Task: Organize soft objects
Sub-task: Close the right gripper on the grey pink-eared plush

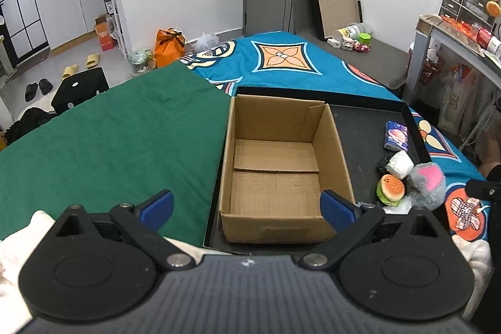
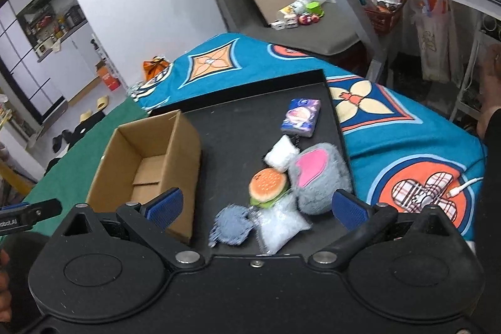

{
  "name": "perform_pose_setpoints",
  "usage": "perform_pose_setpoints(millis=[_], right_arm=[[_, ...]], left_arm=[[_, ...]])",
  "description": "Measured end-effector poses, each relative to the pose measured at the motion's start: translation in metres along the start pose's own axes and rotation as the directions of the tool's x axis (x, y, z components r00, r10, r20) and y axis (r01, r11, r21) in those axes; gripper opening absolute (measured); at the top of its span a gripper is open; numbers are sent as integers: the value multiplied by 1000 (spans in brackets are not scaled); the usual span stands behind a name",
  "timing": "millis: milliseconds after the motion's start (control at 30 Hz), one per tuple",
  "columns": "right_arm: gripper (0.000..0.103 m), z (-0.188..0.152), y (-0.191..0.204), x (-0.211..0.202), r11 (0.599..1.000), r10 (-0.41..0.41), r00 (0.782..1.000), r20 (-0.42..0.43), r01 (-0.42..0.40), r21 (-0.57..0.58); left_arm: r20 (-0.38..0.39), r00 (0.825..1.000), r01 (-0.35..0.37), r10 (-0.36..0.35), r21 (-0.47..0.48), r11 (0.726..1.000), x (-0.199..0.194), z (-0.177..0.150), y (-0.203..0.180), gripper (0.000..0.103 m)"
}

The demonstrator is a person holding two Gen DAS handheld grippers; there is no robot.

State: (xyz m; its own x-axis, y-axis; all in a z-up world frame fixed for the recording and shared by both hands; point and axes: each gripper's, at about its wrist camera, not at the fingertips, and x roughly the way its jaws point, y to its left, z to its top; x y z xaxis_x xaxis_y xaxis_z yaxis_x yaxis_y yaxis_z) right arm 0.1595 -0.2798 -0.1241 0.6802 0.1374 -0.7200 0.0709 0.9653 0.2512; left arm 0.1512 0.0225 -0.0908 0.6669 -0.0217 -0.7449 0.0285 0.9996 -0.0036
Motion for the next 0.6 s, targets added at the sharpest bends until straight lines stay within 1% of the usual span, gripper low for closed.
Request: perform_pose_setpoints(millis=[100,167,300,367,400,433,467,500,567,600], right_arm=[[99,4,-5,9,1000,-8,1000,-11,8,0],[97,6,-8,16,1000,-15,1000,-20,15,-2],[97,6,-11,29,997,-54,998,-16,53,-61],[97,6,-15,37,996,-63,998,-17,62,-61],[96,6,-17,40,996,-65,998,-20,64,-58],[96,5,-18,44,996,-70,997,-20,69,-55],[96,5,-19,47,996,-78,997,-18,77,-50],[95,4,-20,50,995,-87,996,-15,86,-44],[95,2,-22,57,995,-95,995,-13,94,-29],[95,1,-23,61,995,-99,995,-18,99,-21]], left_arm=[[-14,1000,-3,3,-6,1000,10,4,4,99],[-29,1000,0,0,2,1000,17,7,3,96],[-55,998,-3,5,34,999,35,11,2,89],[-86,996,0,4,41,999,47,12,3,81],[-94,996,1,3,44,999,52,13,4,78],[-101,995,-1,5,44,999,56,14,5,74],[-115,993,-2,6,42,999,61,14,6,71],[-133,991,2,3,39,999,66,13,8,70],[-160,987,10,-4,42,999,74,13,10,62],[-172,985,17,-8,46,999,78,13,10,61]])
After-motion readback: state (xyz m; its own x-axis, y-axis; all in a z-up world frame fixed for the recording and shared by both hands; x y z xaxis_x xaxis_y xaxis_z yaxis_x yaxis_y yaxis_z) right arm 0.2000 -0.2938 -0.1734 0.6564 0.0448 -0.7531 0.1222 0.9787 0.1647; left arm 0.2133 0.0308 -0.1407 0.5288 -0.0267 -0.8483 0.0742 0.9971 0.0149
